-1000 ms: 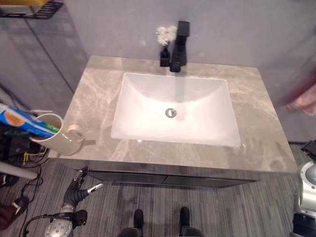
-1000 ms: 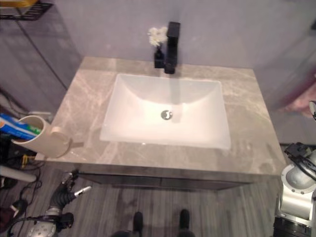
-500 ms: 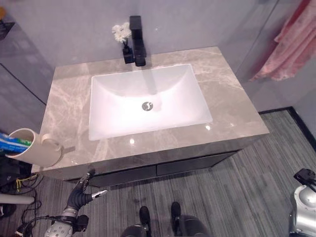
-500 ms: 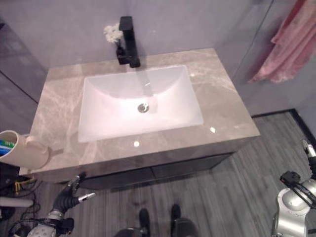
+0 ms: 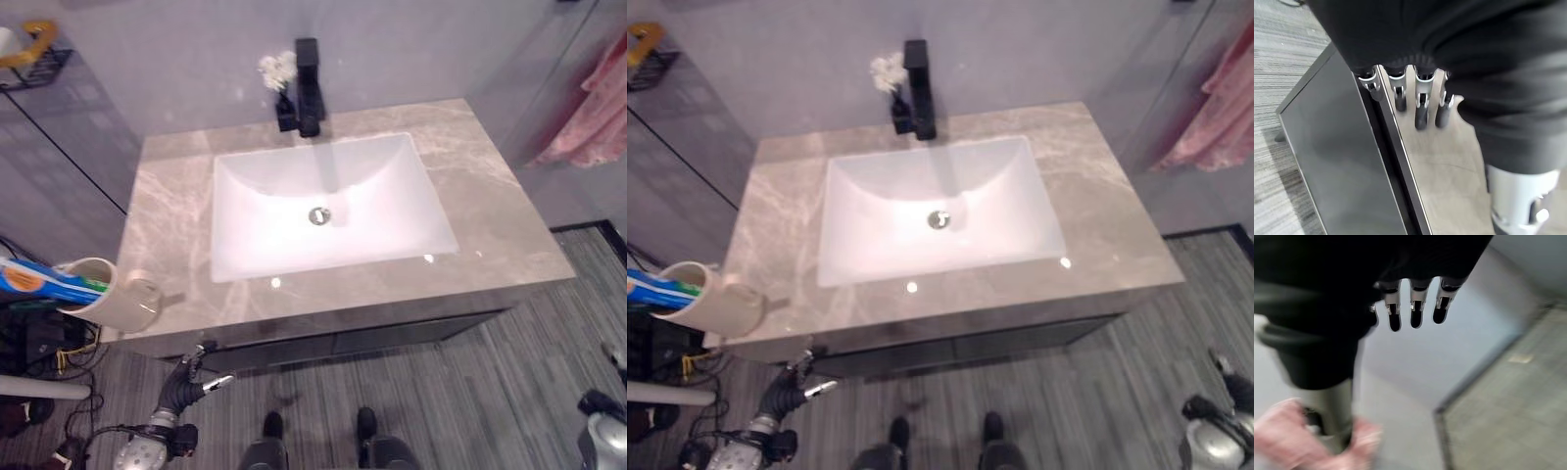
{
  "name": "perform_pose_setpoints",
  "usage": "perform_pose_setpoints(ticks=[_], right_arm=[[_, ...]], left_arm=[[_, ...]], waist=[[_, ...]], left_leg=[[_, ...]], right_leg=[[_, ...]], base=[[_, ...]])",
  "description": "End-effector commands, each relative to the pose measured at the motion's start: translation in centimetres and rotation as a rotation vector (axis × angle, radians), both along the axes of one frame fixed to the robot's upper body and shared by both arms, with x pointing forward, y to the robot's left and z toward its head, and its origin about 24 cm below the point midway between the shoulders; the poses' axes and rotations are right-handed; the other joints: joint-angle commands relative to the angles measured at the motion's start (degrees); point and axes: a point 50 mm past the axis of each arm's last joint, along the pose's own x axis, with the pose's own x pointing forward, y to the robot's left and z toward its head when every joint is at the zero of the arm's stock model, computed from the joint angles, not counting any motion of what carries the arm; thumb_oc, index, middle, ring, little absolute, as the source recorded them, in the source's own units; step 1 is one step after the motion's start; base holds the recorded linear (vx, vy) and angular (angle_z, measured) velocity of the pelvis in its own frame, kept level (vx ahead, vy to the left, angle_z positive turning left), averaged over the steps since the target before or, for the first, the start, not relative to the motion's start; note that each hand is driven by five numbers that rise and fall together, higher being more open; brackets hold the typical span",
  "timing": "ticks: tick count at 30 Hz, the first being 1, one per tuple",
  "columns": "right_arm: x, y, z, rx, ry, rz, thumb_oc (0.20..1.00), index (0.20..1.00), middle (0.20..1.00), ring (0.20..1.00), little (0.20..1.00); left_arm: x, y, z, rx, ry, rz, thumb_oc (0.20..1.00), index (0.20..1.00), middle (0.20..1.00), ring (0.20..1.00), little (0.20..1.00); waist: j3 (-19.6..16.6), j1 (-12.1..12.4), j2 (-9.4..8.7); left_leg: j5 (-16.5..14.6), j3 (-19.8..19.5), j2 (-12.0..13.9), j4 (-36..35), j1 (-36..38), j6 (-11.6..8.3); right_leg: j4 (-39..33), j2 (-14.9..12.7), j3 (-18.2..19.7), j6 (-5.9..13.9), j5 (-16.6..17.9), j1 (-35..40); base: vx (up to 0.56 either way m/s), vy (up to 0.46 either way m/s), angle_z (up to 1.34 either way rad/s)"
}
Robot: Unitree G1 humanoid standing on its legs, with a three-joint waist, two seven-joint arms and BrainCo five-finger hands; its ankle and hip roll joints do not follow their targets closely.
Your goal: Put brush and paste in cup on sink, flatten towel.
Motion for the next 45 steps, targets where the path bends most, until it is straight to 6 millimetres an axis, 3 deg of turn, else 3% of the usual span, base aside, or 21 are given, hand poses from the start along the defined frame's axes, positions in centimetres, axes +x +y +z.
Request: perform_pose_setpoints(ticks=[1,5,6,7,8,11,13,14,16,19,20,24,25,26,27,28,34,42,45], right_arm=[[-0.1,-0.4,-1.1,0.126,0.065,0.04,1.0,1.0,1.0,1.0,1.0],[-1.2,1.9,-4.5,0.333,0.217,0.075,1.0,1.0,1.0,1.0,1.0],[-0.5,2.3,-4.8,0.357,0.222,0.105,1.0,1.0,1.0,1.0,1.0],[-0.2,4.7,-6.3,0.432,0.295,0.237,1.0,1.0,1.0,1.0,1.0],[-0.2,4.7,-6.3,0.433,0.295,0.239,1.0,1.0,1.0,1.0,1.0],[0.4,8.1,-8.0,0.464,0.458,0.48,1.0,1.0,1.0,1.0,1.0],[2.4,10.5,-8.5,0.419,0.544,0.687,1.0,1.0,1.0,1.0,1.0],[4.6,13.6,-8.6,0.321,0.628,1.001,1.0,1.0,1.0,1.0,1.0],[5.6,15.7,-8.4,0.287,0.604,1.166,1.0,1.0,1.0,1.0,1.0],[5.4,16.9,-8.7,0.309,0.612,1.238,1.0,1.0,1.0,1.0,1.0],[5.4,17.1,-8.6,0.323,0.591,1.235,1.0,1.0,1.0,1.0,1.0],[4.6,16.4,-8.9,0.307,0.637,1.187,1.0,1.0,1.0,1.0,1.0],[4.1,16.1,-9.1,0.301,0.673,1.175,1.0,1.0,1.0,1.0,1.0],[3.5,15.8,-9.4,0.314,0.695,1.16,1.0,1.0,1.0,1.0,1.0],[3.5,15.9,-9.4,0.315,0.695,1.16,1.0,1.0,1.0,1.0,1.0],[3.0,15.6,-9.5,0.322,0.713,1.146,1.0,1.0,1.0,1.0,1.0],[0.6,15.4,-10.4,0.396,0.79,1.057,1.0,1.0,1.0,1.0,1.0],[1.3,16.7,-10.6,0.416,0.765,1.093,1.0,1.0,1.0,1.0,1.0],[2.3,17.6,-10.4,0.261,0.879,1.303,1.0,1.0,1.0,1.0,1.0]], left_arm=[[-1.1,2.2,2.2,0.019,-0.055,0.036,1.0,1.0,1.0,1.0,1.0],[-1.6,3.0,2.0,0.014,-0.031,0.07,1.0,1.0,1.0,1.0,1.0],[-1.9,3.1,2.1,0.01,-0.03,0.075,1.0,1.0,1.0,1.0,1.0],[-1.8,3.0,1.9,0.001,-0.025,0.06,1.0,1.0,1.0,1.0,1.0],[-1.8,3.1,1.9,0.002,-0.024,0.061,1.0,1.0,1.0,1.0,1.0],[-1.4,2.5,1.4,-0.016,-0.009,0.027,1.0,1.0,1.0,1.0,1.0],[-0.8,1.9,1.4,-0.021,-0.022,0.005,1.0,1.0,1.0,1.0,1.0],[-0.4,1.7,1.6,-0.026,-0.045,-0.009,1.0,1.0,1.0,1.0,1.0],[-0.5,1.9,2.0,-0.02,-0.056,-0.014,1.0,1.0,1.0,1.0,1.0],[-0.6,1.8,2.7,-0.035,-0.076,-0.032,1.0,1.0,1.0,1.0,1.0],[-0.2,2.0,4.0,-0.033,-0.12,-0.051,1.0,1.0,1.0,1.0,1.0],[0.3,1.9,6.1,-0.067,-0.201,-0.076,1.0,1.0,1.0,1.0,1.0],[0.7,1.7,7.7,-0.075,-0.26,-0.11,0.934,0.934,0.934,0.934,0.934],[0.8,1.6,8.3,-0.075,-0.28,-0.121,0.448,0.448,0.448,0.448,0.448],[0.8,1.7,8.3,-0.074,-0.28,-0.121,0.404,0.404,0.404,0.404,0.404],[0.9,1.5,9.1,-0.08,-0.309,-0.132,0.2,0.2,0.2,0.2,0.2],[2.2,0.9,12.7,-0.127,-0.495,-0.144,0.2,0.2,0.2,0.2,0.2],[3.2,-0.4,14.5,-0.187,-0.596,-0.176,0.2,0.2,0.2,0.2,0.2],[3.6,-0.7,14.7,-0.189,-0.602,-0.199,0.2,0.2,0.2,0.2,0.2]], waist=[[-1.27,0.25,-0.61],[-1.31,2.42,-1.0],[-1.38,2.93,-1.0],[-1.44,3.33,-1.07],[-1.48,3.32,-1.13],[-1.18,4.05,-1.36],[-0.7,5.45,-1.6],[-0.44,6.52,-1.51],[-0.83,6.94,-1.76],[-1.08,7.54,-1.84],[-1.17,8.42,-1.72],[-1.43,9.08,-1.17],[-1.77,9.31,-0.8],[-1.99,9.56,-0.67],[-1.99,9.49,-0.69],[-2.17,9.57,-0.57],[-3.5,9.86,0.21],[-3.99,9.07,0.52],[-3.98,9.0,0.64]], left_leg=[[-2.54,0.15,-2.72,3.84,-2.43,1.66],[-2.73,1.26,-3.41,2.82,-2.12,2.57],[-2.59,1.24,-3.44,2.48,-2.03,2.87],[-2.24,0.06,-3.88,2.25,-2.15,3.27],[-2.29,0.12,-3.86,2.25,-2.13,3.28],[-2.12,-4.06,-5.22,2.36,-2.72,3.58],[-1.52,-5.75,-5.45,2.75,-4.0,2.98],[-0.96,-7.2,-5.26,2.81,-4.51,2.08],[-0.27,-8.21,-5.03,2.54,-4.77,1.55],[0.3,-10.2,-4.89,2.24,-4.54,1.08],[1.05,-11.96,-5.03,1.82,-4.56,0.75],[2.51,-14.64,-5.25,0.25,-4.49,0.2],[3.04,-15.66,-5.25,-0.48,-4.37,-0.04],[3.19,-16.04,-5.3,-0.72,-4.25,-0.1],[3.22,-16.13,-5.31,-0.76,-4.22,-0.11],[3.37,-16.42,-5.36,-1.18,-4.04,-0.15],[4.22,-17.52,-5.44,-3.86,-2.9,-0.62],[3.87,-16.07,-5.23,-5.2,-1.79,-0.21],[3.54,-15.28,-5.2,-5.3,-1.51,0.05]], right_leg=[[-4.86,0.41,2.75,1.54,4.39,1.61],[-4.68,-0.63,2.32,2.35,6.13,0.61],[-4.39,-0.4,2.78,2.49,6.22,0.21],[-3.96,1.5,6.03,2.34,5.52,0.12],[-3.89,1.52,6.11,2.33,5.45,0.08],[-5.61,4.23,12.02,1.15,4.58,-0.4],[-6.98,3.51,10.4,0.87,5.04,-0.03],[-8.2,3.54,8.54,0.29,4.39,1.27],[-8.66,3.73,6.75,-0.11,4.12,1.99],[-9.19,4.1,4.5,-0.69,3.42,3.29],[-9.94,4.19,2.59,-0.94,3.24,4.2],[-10.56,4.1,-0.85,-0.99,2.82,5.24],[-10.6,4.07,-1.89,-1.0,2.5,5.69],[-10.62,4.03,-2.33,-0.97,2.36,5.97],[-10.64,4.03,-2.42,-0.98,2.34,6.02],[-10.87,3.99,-2.75,-1.05,2.3,6.33],[-11.4,3.41,-4.13,-0.82,2.05,6.93],[-11.46,2.85,-2.83,-0.49,2.31,6.79],[-11.48,2.68,-1.93,-0.36,2.4,6.6]], base=[[-0.03,0.176,-0.1],[-0.01,0.1,-0.25],[0.0,0.105,-0.22],[0.01,0.067,-0.16],[0.02,0.047,-0.03],[0.02,-0.038,0.33],[-0.04,-0.132,1.35],[-0.01,-0.178,1.48],[0.04,-0.152,0.81],[0.04,-0.158,0.42],[0.01,-0.192,0.55],[0.0,-0.095,0.65],[0.03,-0.037,0.39],[0.03,-0.037,0.38],[0.03,-0.018,0.23],[0.03,-0.013,0.22],[0.05,0.008,0.21],[0.03,0.022,-0.02],[0.02,0.028,-0.15]])
